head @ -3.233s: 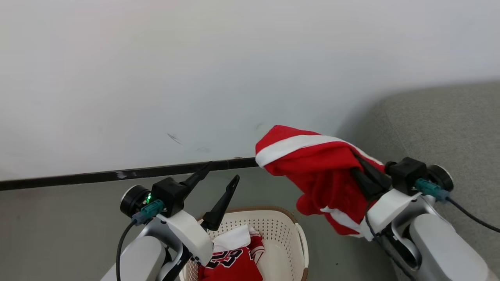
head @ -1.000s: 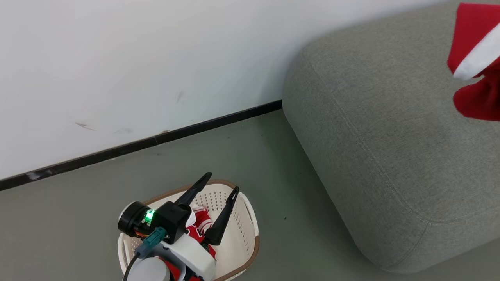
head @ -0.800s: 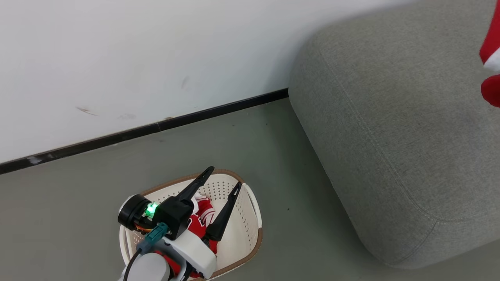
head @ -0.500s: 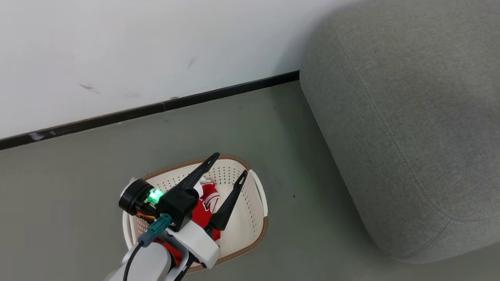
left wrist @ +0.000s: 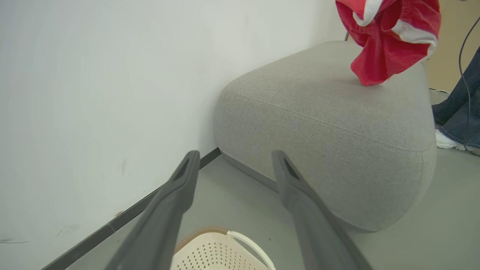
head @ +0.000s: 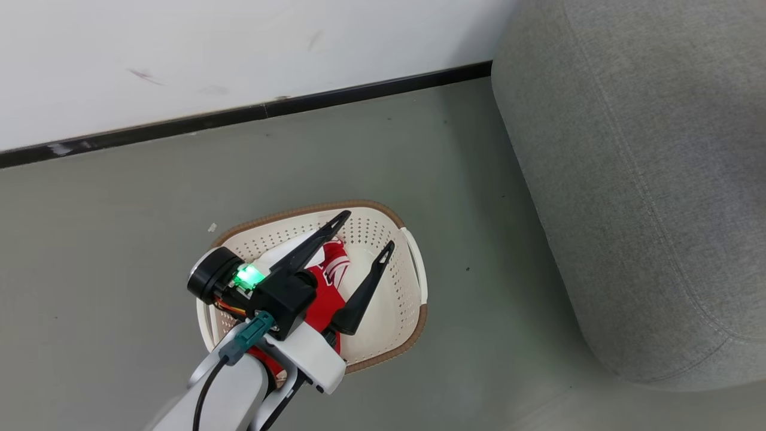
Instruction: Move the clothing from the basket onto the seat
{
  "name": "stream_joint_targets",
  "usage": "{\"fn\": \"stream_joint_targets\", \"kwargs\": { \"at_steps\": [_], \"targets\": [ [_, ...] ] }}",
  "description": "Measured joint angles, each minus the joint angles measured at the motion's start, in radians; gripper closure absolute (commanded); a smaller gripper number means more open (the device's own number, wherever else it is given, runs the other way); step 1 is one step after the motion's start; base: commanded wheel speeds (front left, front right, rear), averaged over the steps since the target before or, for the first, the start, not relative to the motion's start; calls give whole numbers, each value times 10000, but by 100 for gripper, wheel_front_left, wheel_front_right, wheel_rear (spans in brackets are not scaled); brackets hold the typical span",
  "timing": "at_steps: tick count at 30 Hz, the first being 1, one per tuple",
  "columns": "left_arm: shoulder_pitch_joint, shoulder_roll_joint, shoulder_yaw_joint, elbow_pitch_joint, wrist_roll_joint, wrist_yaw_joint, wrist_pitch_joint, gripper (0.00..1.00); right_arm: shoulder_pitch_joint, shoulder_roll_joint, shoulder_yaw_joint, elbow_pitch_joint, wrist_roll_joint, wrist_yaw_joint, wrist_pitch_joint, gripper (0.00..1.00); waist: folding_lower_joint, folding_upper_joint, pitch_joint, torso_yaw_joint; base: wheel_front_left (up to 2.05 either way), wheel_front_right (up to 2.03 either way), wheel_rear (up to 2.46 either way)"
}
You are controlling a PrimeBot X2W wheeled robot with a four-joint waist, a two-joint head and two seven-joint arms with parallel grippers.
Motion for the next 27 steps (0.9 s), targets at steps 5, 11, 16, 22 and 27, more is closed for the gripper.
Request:
{"fn": "stream_joint_targets", "kwargs": {
  "at_steps": [5, 11, 16, 22, 27],
  "targets": [
    [-228, -2, -56, -192, 38, -13, 98, 0, -391, 52, 240, 366, -364, 0, -104, 100, 0, 0, 369, 176, 0, 0, 0],
    [-450, -46, -107, -336, 100, -17, 100, 0, -504, 217, 380, 1018, -754, 0, -280, 100, 0, 0, 771, 365, 0, 0, 0],
    [-548, -75, -117, -359, 102, -29, 100, 0, -502, 656, 378, 1586, -780, 0, -397, 100, 0, 0, 1054, 498, 0, 0, 0],
    [-779, -127, -157, -309, 104, -107, 96, 0, -486, 949, 293, 2111, -819, 0, -616, 95, 0, 0, 1295, 647, 0, 0, 0],
    [-822, -98, -107, -100, 104, -111, 63, 0, -463, 1369, 359, 2374, -823, 0, -717, 13, 0, 0, 1301, 657, 0, 0, 0]
  ]
}}
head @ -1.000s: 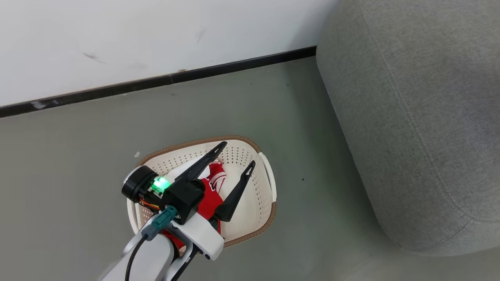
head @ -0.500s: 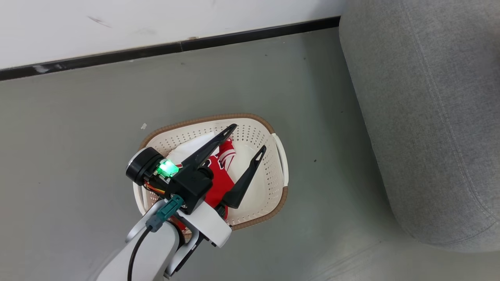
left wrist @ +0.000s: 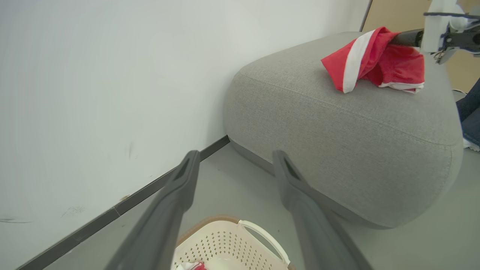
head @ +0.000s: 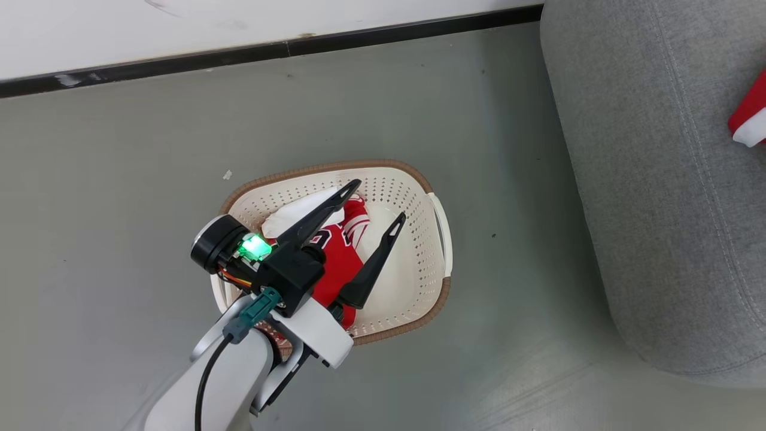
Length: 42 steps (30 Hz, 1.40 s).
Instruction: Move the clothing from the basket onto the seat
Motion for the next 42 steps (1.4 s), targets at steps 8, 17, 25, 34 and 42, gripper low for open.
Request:
{"fn": "stream_joint_targets", "kwargs": {
  "at_steps": [8, 17, 25, 34, 42],
  "targets": [
    [-29, -36, 17, 341, -17, -6, -174, 0, 259, 238, 127, 44, 2, 0, -192, 0, 0, 0, -162, -161, 0, 0, 0],
    [-22, -46, 286, 755, -194, -6, -522, 0, 1022, 583, 514, -888, 6, 0, -263, 0, 0, 0, -522, -456, 0, 0, 0],
    [266, 29, 606, 1114, -378, 10, -777, 0, 1889, 771, 709, -1977, 8, 0, -263, 0, 0, 0, -1003, -759, 0, 0, 0],
    [920, 157, 1331, 1567, -779, 343, -1089, 0, 2202, 905, 656, -3622, -12, 0, -265, 0, 0, 0, -1680, -941, 0, 0, 0],
    [1706, 293, 2127, 1889, -1055, 809, -1229, 0, 2695, 1475, 1356, -4497, -107, 0, -295, 0, 0, 0, -2278, -869, 0, 0, 0]
  ]
}}
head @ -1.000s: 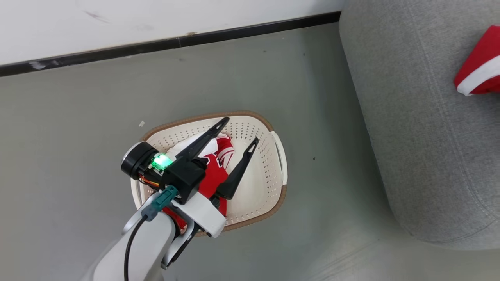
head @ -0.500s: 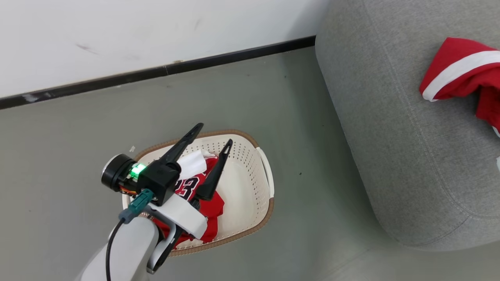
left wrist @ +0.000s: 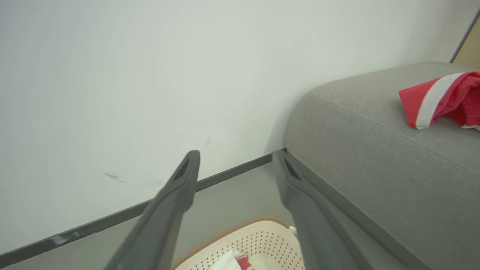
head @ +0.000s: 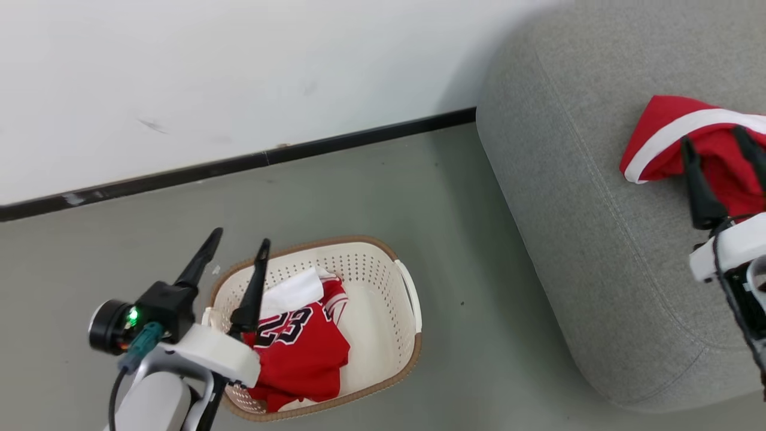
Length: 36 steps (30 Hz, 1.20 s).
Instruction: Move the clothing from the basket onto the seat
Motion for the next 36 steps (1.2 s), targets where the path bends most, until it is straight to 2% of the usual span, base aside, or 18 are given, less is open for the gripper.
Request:
{"fn": "stream_joint_targets", "kwargs": {
  "at_steps": [8, 18, 24, 36],
  "targets": [
    [889, 40, 1030, 27, -418, 568, -79, 0, 552, 428, 466, -570, -201, 0, -12, 0, 0, 0, -713, 282, 0, 0, 0],
    [1906, -46, 2228, -228, -531, 1227, -88, 0, 1580, 1360, 966, -899, -205, 0, -12, 0, 0, 0, -1551, 799, 0, 0, 0],
    [2580, -190, 2320, -314, -395, 1225, -88, 0, 2572, 1914, 1187, -876, -456, 0, -12, 0, 0, 0, -2093, 1145, 0, 0, 0],
    [3313, -320, 2232, -184, -267, 1212, -88, 0, 3786, 2374, 763, -1204, -1028, 0, -12, 0, 0, 0, -2911, 1549, 0, 0, 0]
  ]
}}
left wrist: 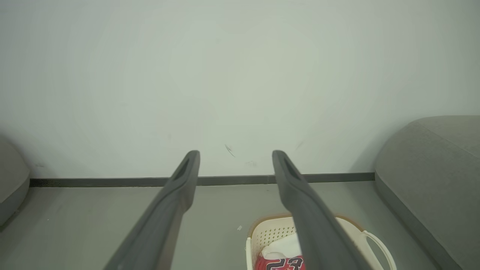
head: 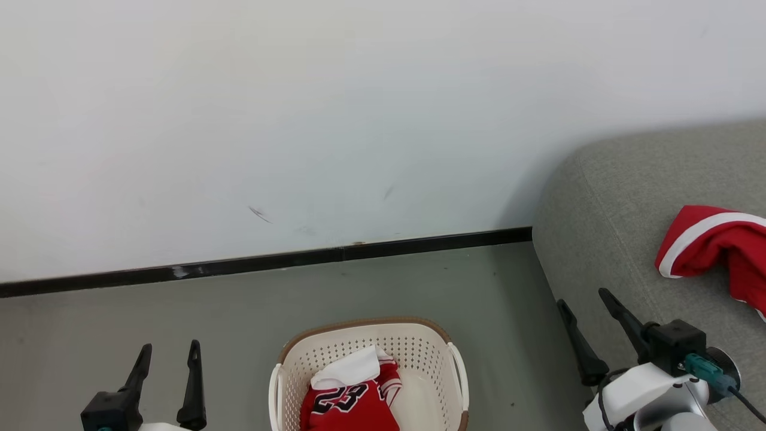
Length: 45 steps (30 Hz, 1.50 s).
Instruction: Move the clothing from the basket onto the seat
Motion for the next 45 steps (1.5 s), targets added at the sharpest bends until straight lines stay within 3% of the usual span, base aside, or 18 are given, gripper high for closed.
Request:
{"fn": "stream_joint_targets", "kwargs": {
  "at_steps": [13, 32, 45],
  "targets": [
    [467, -21, 130, 71, 2, -75, 0, 0, 959, 364, -403, -512, -447, 0, 0, 0, 0, 0, -564, 58, 0, 0, 0],
    [535, -125, 138, -150, 105, -265, 0, 0, 1504, 539, -493, -1313, -734, 0, 0, 0, 0, 0, -401, 35, 0, 0, 0],
    [172, 25, -763, 270, 721, -738, 79, 0, 1511, 499, -531, -1835, -836, 0, 0, 0, 0, 0, 11, -21, 0, 0, 0]
  ]
}}
